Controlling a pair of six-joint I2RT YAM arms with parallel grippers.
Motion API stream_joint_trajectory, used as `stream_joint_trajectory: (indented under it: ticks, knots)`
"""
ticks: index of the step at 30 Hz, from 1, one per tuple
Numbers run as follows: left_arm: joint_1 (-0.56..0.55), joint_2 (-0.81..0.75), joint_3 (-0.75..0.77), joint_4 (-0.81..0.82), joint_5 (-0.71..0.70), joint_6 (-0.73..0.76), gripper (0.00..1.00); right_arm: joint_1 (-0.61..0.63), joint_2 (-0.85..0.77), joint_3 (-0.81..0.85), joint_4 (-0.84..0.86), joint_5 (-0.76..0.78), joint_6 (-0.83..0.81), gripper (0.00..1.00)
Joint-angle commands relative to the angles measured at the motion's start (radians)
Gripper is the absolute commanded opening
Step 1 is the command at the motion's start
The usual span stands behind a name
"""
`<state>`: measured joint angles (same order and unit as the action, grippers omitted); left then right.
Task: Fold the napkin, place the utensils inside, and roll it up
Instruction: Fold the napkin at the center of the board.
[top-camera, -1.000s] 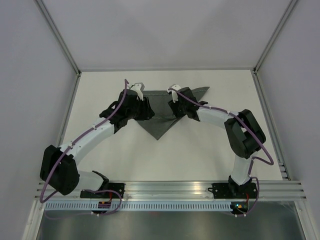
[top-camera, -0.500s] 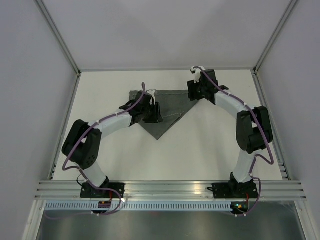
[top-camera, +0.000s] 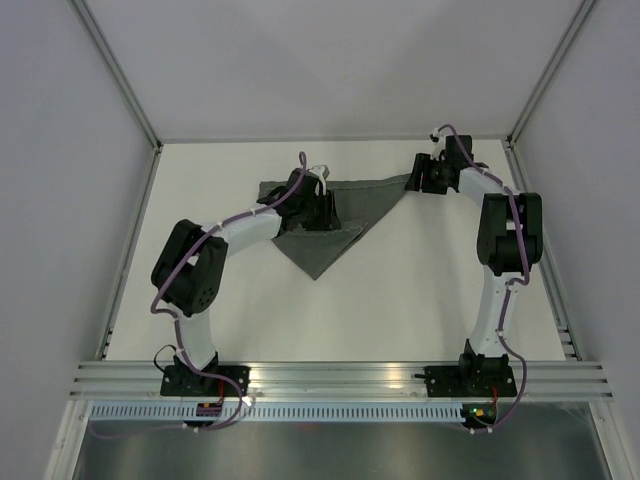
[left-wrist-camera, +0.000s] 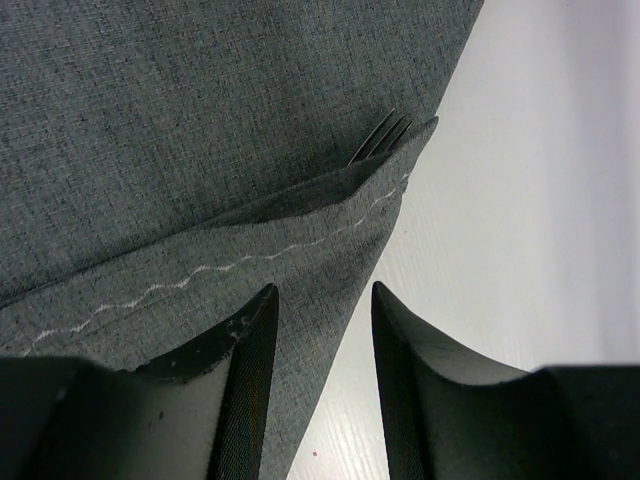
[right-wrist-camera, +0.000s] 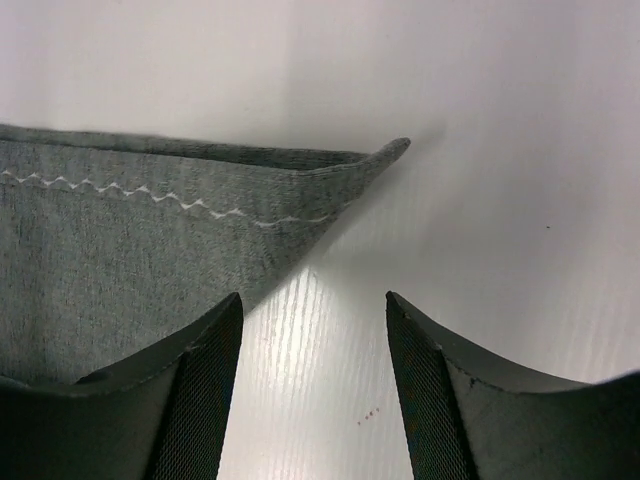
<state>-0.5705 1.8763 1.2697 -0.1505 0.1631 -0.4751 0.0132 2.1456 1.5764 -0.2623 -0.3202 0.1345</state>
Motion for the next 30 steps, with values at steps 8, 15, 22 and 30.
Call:
stream_joint_trajectory:
  ticks: [8,15,22,30]
  knots:
    - [-0.012,0.106,0.114,0.032,0.023,-0.046,0.47,-0.056,0.138,0.12,0.072,-0.155,0.172,0.66]
    - [-0.015,0.164,0.161,0.028,0.029,-0.054,0.46,-0.067,0.188,0.145,0.104,-0.184,0.201,0.64]
    - [-0.019,0.21,0.197,0.019,0.032,-0.065,0.46,-0.067,0.2,0.14,0.139,-0.215,0.234,0.6]
    - [-0.023,0.254,0.215,0.019,0.033,-0.077,0.45,-0.067,0.195,0.131,0.175,-0.246,0.264,0.47]
